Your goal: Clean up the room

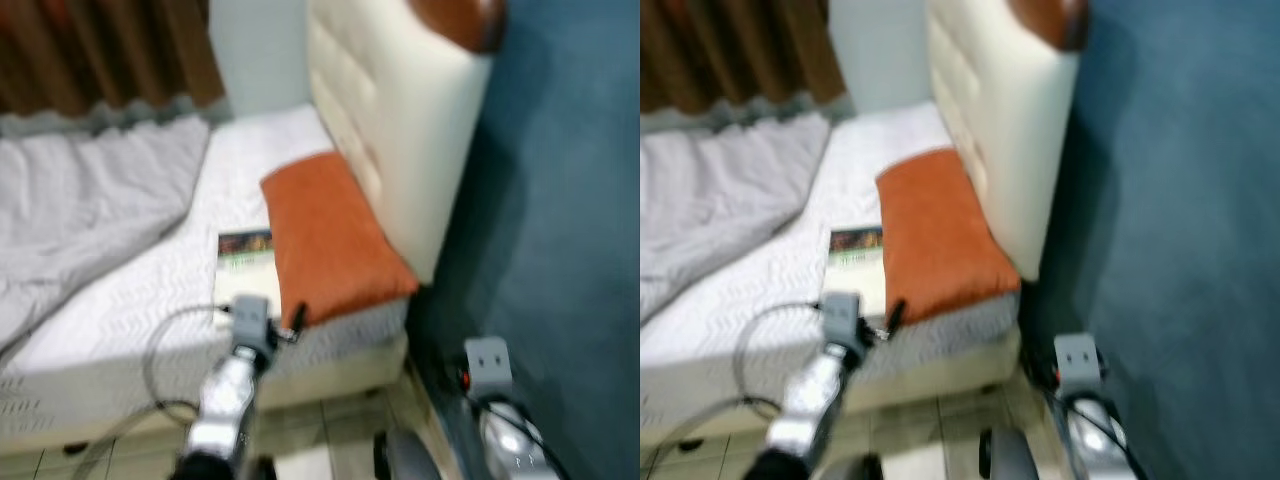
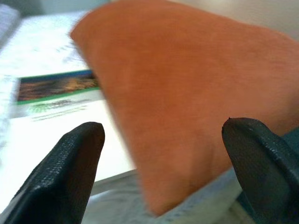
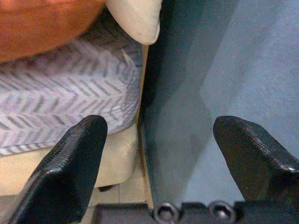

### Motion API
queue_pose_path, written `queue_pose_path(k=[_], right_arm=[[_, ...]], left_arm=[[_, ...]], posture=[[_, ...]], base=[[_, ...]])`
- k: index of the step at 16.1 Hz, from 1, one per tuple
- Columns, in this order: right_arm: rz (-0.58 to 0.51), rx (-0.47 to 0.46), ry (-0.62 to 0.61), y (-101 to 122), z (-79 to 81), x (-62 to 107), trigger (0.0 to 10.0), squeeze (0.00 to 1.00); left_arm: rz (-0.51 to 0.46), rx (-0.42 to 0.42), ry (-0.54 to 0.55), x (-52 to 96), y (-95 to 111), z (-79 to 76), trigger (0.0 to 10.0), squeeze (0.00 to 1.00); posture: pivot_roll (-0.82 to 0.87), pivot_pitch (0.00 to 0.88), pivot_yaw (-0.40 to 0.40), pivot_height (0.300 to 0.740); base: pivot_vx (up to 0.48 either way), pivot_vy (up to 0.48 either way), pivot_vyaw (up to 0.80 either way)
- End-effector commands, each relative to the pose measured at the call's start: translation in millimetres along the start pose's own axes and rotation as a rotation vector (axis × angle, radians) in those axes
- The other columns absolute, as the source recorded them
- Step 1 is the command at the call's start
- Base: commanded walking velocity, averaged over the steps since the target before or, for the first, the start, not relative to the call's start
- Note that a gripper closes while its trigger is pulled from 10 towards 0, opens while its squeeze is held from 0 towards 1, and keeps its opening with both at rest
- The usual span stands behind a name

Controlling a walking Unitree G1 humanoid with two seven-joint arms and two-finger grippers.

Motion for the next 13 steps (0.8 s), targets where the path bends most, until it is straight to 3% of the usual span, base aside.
queue_pose_path(k=[1, 4, 6, 9, 10, 13], right_arm=[[-0.003, -0.024, 0.021, 3.7, 6.1, -3.7, 10.0, 0.0], [0.018, -0.048, 0.042, 0.9, 10.6, -4.8, 10.0, 0.0], [0.076, -0.124, 0.08, -7.8, 20.2, -5.9, 10.0, 0.0], [0.141, -0.146, 0.117, -16.0, 37.2, -15.6, 10.0, 0.0], [0.143, -0.147, 0.12, -13.8, 41.5, -19.5, 10.0, 0.0], [0.113, -0.27, 0.168, 17.2, 73.6, -42.5, 10.0, 0.0]], left_arm=[[-0.007, -0.019, 0.019, -1.3, 5.2, 12.5, 10.0, 0.0], [-0.026, -0.02, 0.013, -3.2, 11.9, 13.3, 10.0, 0.0], [-0.043, -0.04, 0.002, -3.3, 16.3, 10.6, 10.0, 0.0], [-0.069, -0.029, -0.003, -7.5, 27.2, 11.6, 10.0, 0.0], [-0.078, -0.035, -0.009, -8.5, 31.1, 12.0, 10.0, 0.0], [-0.108, -0.045, -0.016, -9.7, 45.4, 15.6, 10.0, 0.0]], posture=[[-0.11, 0.0, 0.055, 0.576], [-0.11, 0.0, 0.059, 0.576], [-0.11, 0.006, 0.062, 0.576], [-0.1, 0.019, 0.073, 0.576], [-0.1, 0.023, 0.077, 0.576], [-0.07, 0.06, 0.092, 0.576]], base=[[0.461, 0.0, 0.0], [0.465, 0.0, 0.0], [0.465, 0.0, 0.0], [0.0, 0.0, 0.0], [0.0, 0.0, 0.0], [0.0, 0.0, 0.0]])
Point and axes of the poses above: a point about 5 cm out from each wrist's last joint towards the gripper, its own x axis pointing back from the gripper into the wrist, its own y axis along the axis of the wrist's last joint, z = x × y, the point moved 6 cm from there along -x, pointing out of the wrist towards the gripper, and after that the axes turned 4 degrees about -x, right-handed, at the moved point
